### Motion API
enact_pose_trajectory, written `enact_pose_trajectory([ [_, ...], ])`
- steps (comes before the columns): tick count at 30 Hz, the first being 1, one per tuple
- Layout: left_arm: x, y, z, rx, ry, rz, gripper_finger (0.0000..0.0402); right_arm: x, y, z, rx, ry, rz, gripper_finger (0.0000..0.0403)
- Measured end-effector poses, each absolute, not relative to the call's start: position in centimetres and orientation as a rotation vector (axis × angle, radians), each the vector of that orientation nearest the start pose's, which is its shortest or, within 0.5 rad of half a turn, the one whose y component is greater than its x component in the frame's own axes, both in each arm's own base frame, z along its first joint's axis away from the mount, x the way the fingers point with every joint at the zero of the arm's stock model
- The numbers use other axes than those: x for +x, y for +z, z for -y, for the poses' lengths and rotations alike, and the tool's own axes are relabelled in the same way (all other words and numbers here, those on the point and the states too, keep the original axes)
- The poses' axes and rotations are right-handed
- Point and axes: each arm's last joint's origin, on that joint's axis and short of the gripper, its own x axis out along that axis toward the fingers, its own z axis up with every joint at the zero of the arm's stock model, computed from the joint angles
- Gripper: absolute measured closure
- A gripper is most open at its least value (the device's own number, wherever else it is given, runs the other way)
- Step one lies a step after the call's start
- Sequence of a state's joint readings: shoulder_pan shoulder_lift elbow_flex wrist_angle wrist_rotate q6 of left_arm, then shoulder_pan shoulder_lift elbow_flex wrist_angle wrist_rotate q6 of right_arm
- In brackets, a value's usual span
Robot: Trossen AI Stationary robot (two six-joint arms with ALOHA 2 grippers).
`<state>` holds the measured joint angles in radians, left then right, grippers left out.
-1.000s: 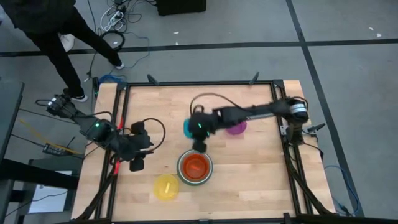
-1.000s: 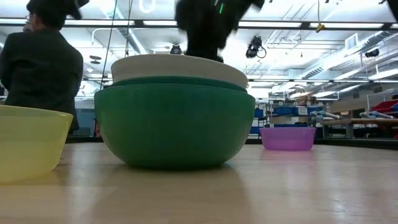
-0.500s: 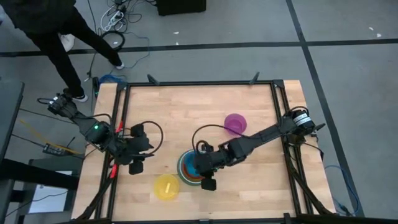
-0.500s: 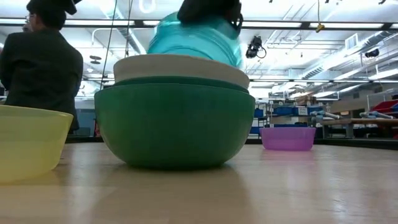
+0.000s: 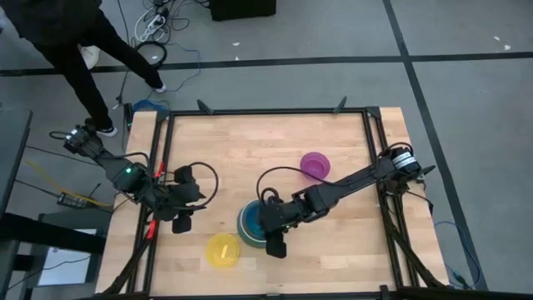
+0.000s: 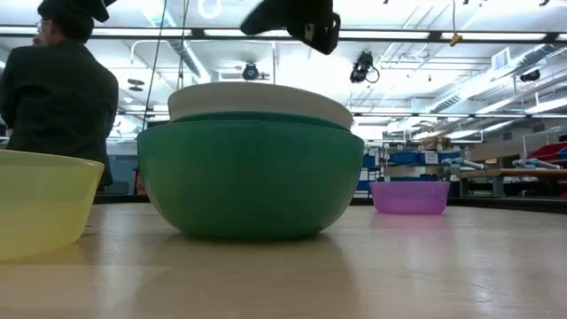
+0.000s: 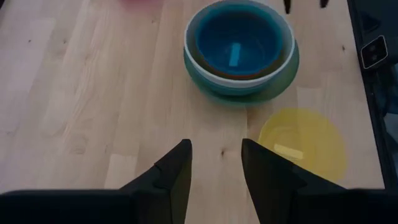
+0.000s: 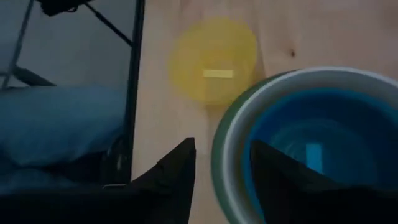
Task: Nest bowls inside each other
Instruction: Stack the yellow bowl on top of the light blue bowl
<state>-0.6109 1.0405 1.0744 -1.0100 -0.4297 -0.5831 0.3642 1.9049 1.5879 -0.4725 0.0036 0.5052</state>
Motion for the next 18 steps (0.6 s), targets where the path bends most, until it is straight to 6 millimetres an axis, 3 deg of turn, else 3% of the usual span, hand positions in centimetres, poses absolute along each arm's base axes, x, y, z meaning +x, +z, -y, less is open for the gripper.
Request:
enact_pose_trajectory([
  [6,15.6,31.3,10.0,-0.169,0.045,-0.930,0.0253,38.5,27.8,-15.4,0.278,0.057,-0.827,0.0270],
  [10,15.8,27.7,11.4,-0.214,0.013,-1.048,0.0253,35.9,30.2,-15.4,0.212,-0.072,-0.809,0.0271],
  [14,16.3,23.7,12.7,-0.255,0.045,-1.102,0.0253,32.0,33.0,-15.3,0.174,-0.207,-0.793,0.0271],
  [18,17.1,21.4,13.2,-0.292,0.147,-1.094,0.0253,28.4,35.2,-15.4,0.184,-0.306,-0.744,0.0271],
])
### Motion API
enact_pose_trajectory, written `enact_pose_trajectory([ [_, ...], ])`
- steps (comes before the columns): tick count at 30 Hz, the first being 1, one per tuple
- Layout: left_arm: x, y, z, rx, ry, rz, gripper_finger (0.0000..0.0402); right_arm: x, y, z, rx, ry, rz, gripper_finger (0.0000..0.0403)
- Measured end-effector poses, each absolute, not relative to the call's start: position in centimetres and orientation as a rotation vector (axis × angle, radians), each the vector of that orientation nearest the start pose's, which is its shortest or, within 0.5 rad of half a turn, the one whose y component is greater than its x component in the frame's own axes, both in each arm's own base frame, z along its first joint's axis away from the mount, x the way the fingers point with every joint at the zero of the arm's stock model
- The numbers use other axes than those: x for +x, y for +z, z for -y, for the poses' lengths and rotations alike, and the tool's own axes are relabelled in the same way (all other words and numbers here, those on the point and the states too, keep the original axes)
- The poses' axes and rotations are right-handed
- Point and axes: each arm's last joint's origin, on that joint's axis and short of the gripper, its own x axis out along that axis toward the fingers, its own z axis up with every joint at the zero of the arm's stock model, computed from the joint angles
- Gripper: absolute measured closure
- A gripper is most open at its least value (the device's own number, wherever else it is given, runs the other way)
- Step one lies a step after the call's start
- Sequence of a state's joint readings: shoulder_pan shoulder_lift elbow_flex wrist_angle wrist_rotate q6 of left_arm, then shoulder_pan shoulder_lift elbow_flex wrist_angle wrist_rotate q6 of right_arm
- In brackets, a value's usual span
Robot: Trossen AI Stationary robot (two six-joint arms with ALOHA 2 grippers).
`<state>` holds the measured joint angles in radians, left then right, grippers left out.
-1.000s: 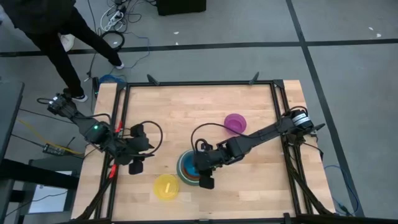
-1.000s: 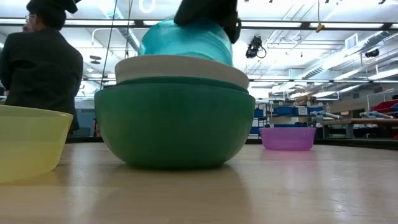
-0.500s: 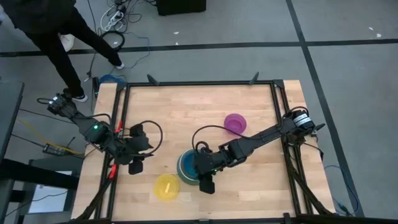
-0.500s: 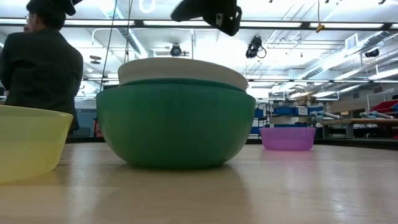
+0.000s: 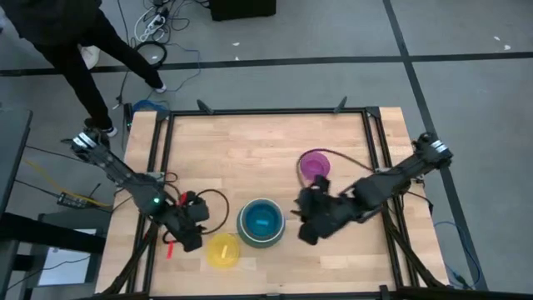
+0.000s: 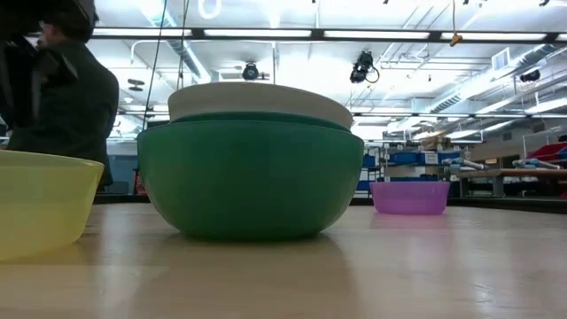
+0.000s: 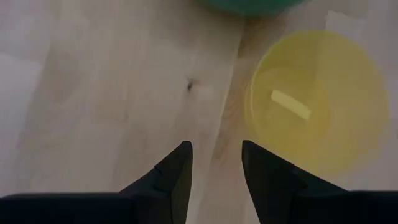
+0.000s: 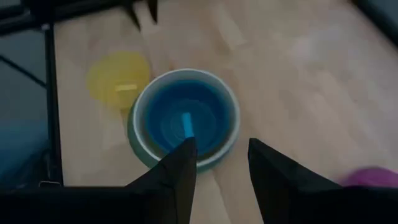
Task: Nest bowls inside each other
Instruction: Stack the yellow bowl on top of the light blue bowl
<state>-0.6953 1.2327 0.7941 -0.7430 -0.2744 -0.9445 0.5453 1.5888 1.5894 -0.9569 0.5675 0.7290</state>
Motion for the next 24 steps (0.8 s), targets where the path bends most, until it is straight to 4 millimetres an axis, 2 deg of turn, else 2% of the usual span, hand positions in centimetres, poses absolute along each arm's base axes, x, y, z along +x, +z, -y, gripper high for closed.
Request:
enact_pose_trajectory([
  [3,17.8,20.8,13.8,-0.310,0.149,-1.096,0.0253,26.6,36.4,-15.4,0.207,-0.337,-0.705,0.0271],
  [6,18.7,20.9,14.6,-0.383,0.132,-1.044,0.0253,25.7,36.7,-15.7,0.203,-0.360,-0.694,0.0271],
  [13,19.3,19.7,15.2,-0.506,0.205,-1.067,0.0253,26.0,35.4,-16.0,0.176,-0.394,-0.751,0.0271],
  [24,20.2,17.4,16.0,-0.522,0.256,-1.129,0.0253,26.5,34.1,-16.2,0.156,-0.424,-0.824,0.0271],
])
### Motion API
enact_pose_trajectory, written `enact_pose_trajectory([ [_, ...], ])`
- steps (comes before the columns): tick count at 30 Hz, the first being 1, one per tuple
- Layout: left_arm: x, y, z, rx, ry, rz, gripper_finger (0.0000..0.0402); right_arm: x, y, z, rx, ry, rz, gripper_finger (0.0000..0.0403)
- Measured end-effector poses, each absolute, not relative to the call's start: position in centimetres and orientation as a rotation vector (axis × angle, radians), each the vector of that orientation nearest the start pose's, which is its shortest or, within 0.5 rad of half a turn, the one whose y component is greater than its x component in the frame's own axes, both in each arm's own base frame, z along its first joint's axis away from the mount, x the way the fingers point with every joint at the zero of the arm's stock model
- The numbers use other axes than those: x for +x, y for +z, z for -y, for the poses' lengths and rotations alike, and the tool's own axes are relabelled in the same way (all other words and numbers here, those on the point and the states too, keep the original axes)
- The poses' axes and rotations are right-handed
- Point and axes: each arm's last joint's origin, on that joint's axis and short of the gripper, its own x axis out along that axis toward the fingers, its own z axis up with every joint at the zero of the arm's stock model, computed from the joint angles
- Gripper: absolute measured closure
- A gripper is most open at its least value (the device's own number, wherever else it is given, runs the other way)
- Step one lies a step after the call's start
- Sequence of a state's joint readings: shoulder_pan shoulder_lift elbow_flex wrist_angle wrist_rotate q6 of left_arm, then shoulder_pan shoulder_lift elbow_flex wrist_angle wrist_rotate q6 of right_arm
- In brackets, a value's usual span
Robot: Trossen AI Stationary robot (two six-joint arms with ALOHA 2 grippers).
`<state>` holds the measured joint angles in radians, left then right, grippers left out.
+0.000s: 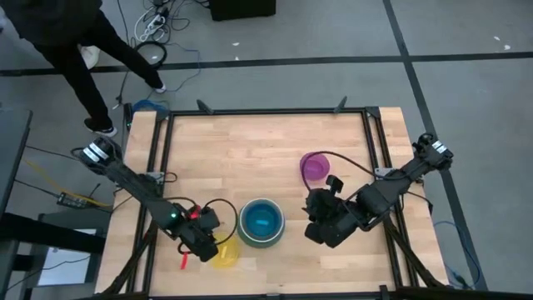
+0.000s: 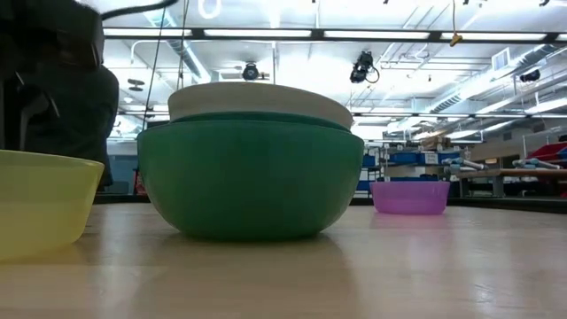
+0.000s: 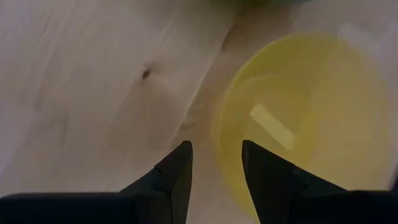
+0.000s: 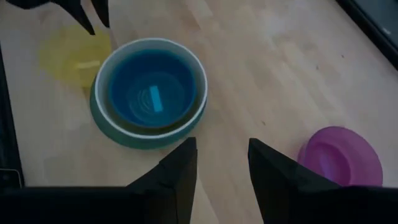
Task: Nest bowls inside each other
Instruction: Stack the yellow bowl on top of the light blue bowl
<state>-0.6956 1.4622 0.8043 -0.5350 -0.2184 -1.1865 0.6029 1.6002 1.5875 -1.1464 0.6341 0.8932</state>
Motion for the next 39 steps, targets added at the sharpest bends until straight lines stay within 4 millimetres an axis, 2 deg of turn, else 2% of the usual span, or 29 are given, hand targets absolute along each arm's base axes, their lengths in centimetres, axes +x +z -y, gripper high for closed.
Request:
enact_pose_trajectory([
  [9,21.1,15.4,16.8,-0.478,0.248,-1.150,0.0260,26.6,34.0,-16.0,0.155,-0.430,-0.827,0.0271],
  [11,21.1,15.4,16.8,-0.465,0.233,-1.146,0.0283,26.6,34.0,-16.0,0.155,-0.431,-0.827,0.0271],
  [15,21.2,15.4,16.9,-0.420,0.197,-1.146,0.0379,26.7,34.0,-15.9,0.151,-0.432,-0.828,0.0271],
  [23,21.2,15.9,16.8,-0.394,0.168,-1.139,0.0396,26.7,34.0,-15.9,0.149,-0.435,-0.829,0.0271],
  [27,21.2,19.0,16.5,-0.357,0.141,-1.076,0.0398,26.6,34.0,-15.8,0.141,-0.443,-0.825,0.0271],
  [34,21.5,27.4,14.7,-0.219,0.176,-0.764,0.0399,26.8,34.0,-15.5,0.132,-0.465,-0.819,0.0271],
  [36,22.4,28.8,13.9,-0.172,0.206,-0.696,0.0399,26.8,34.0,-15.3,0.133,-0.472,-0.820,0.0271],
  [39,24.0,29.6,12.9,-0.130,0.233,-0.621,0.0399,26.9,34.0,-15.1,0.134,-0.480,-0.822,0.0271],
])
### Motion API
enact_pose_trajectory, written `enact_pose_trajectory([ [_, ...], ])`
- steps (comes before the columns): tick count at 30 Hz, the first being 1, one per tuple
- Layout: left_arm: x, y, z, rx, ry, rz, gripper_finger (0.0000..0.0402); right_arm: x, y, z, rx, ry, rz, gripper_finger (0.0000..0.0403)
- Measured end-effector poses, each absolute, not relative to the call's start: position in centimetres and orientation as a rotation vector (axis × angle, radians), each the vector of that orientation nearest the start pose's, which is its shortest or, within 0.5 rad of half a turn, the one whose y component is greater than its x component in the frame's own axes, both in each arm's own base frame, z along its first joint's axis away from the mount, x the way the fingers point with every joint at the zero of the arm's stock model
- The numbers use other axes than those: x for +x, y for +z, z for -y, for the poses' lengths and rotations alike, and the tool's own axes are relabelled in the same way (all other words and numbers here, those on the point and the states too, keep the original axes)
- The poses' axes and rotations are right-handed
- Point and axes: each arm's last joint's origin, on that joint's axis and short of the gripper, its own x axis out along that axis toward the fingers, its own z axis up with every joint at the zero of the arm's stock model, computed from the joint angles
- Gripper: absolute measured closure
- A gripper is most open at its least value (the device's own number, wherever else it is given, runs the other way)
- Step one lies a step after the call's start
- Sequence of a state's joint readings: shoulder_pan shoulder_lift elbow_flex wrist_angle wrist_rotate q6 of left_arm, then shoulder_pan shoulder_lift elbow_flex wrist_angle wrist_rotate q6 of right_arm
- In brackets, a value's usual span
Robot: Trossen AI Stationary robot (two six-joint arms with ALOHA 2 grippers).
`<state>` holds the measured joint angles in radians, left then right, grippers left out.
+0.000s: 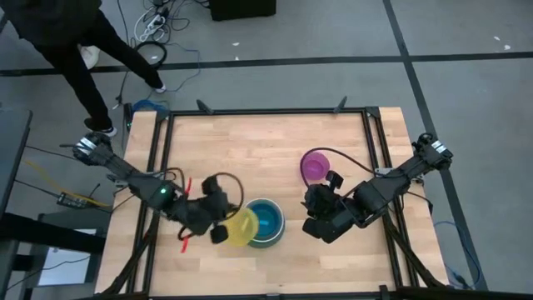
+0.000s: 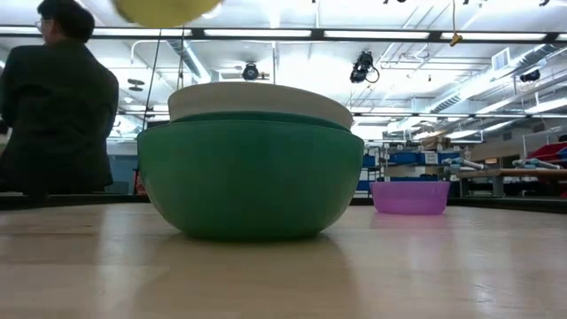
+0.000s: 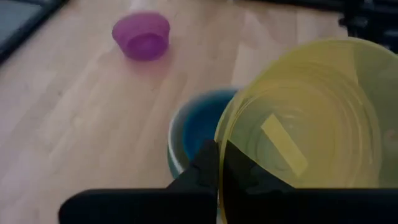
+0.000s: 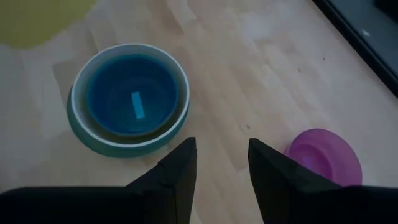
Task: Nest bowls inside each other
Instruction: Stack the yellow bowl on top of the light blue bowl
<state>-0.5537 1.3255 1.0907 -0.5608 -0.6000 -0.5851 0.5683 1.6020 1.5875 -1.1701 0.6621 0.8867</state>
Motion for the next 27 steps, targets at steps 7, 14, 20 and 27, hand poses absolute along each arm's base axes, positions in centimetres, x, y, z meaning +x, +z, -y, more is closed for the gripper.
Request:
enact_pose_trajectory([
  [7,26.9,28.2,10.3,-0.102,0.291,-0.664,0.0397,26.9,34.0,-15.0,0.127,-0.483,-0.829,0.0271],
  [14,29.6,26.2,9.1,-0.132,0.240,-0.715,0.0396,26.9,33.9,-15.0,0.124,-0.483,-0.831,0.0271],
  [20,31.1,24.3,9.0,-0.197,0.234,-0.753,0.0385,26.9,33.9,-15.0,0.125,-0.484,-0.832,0.0271],
  [27,31.3,24.8,9.2,-0.266,0.193,-0.714,0.0337,26.9,33.9,-15.0,0.124,-0.485,-0.832,0.0271],
])
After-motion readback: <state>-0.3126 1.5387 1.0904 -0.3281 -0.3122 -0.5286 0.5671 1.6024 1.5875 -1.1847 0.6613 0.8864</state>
